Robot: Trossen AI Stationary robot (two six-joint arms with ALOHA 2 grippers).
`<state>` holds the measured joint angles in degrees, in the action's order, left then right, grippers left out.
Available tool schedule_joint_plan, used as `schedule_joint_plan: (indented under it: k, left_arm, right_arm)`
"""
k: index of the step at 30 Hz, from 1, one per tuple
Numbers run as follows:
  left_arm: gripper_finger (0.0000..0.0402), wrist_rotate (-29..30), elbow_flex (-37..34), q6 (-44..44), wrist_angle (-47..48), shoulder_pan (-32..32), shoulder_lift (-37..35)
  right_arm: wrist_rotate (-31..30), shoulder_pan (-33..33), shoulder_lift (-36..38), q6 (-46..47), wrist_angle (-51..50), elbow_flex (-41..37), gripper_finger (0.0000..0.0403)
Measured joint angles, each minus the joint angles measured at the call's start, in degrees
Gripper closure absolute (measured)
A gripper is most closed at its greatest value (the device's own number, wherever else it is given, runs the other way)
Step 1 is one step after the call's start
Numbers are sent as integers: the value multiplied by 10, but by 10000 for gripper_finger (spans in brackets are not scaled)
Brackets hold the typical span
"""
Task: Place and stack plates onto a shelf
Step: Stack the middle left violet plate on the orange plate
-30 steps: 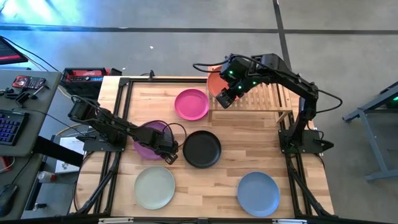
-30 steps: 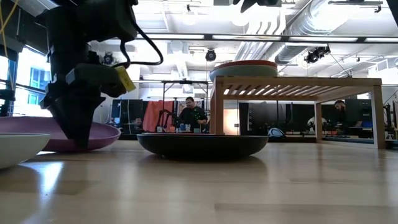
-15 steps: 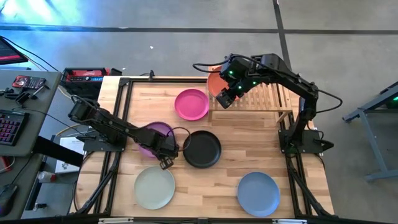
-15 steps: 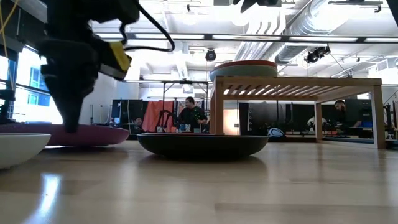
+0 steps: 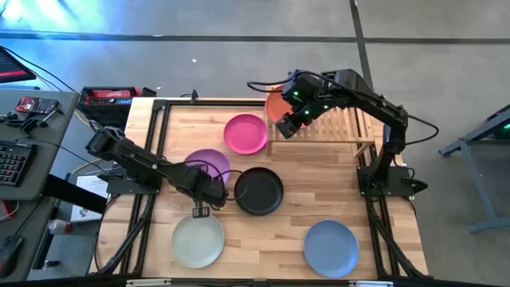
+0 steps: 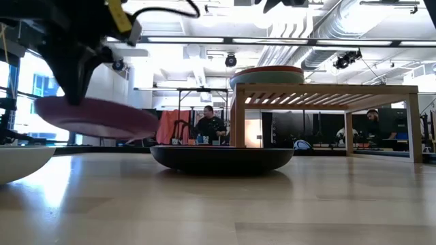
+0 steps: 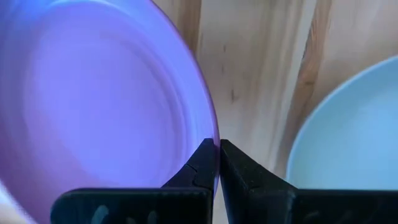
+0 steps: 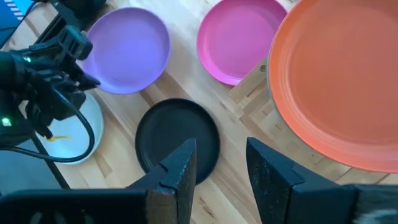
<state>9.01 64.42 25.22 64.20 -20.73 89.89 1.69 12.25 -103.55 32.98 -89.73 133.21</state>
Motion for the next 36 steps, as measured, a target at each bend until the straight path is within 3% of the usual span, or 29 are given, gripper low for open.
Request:
schedule_joint_plan:
  k: [9,16,25,36]
  left_arm:
    - [401,41,59,-81,94,-7,-3]
    - [401,117,100,-213,124,-21,-7]
    - [401,188,162,-361,124,-30,-8]
    - [402,246,186,-439,109,-30,-8]
  right_arm:
    - [-33,-24,0,30,0,0,284]
    - [-46,-37,-8,96,3,0,284]
    - [-47,-46,-49,105,9,0,284]
    - [-47,-45,-76,101,53,0,284]
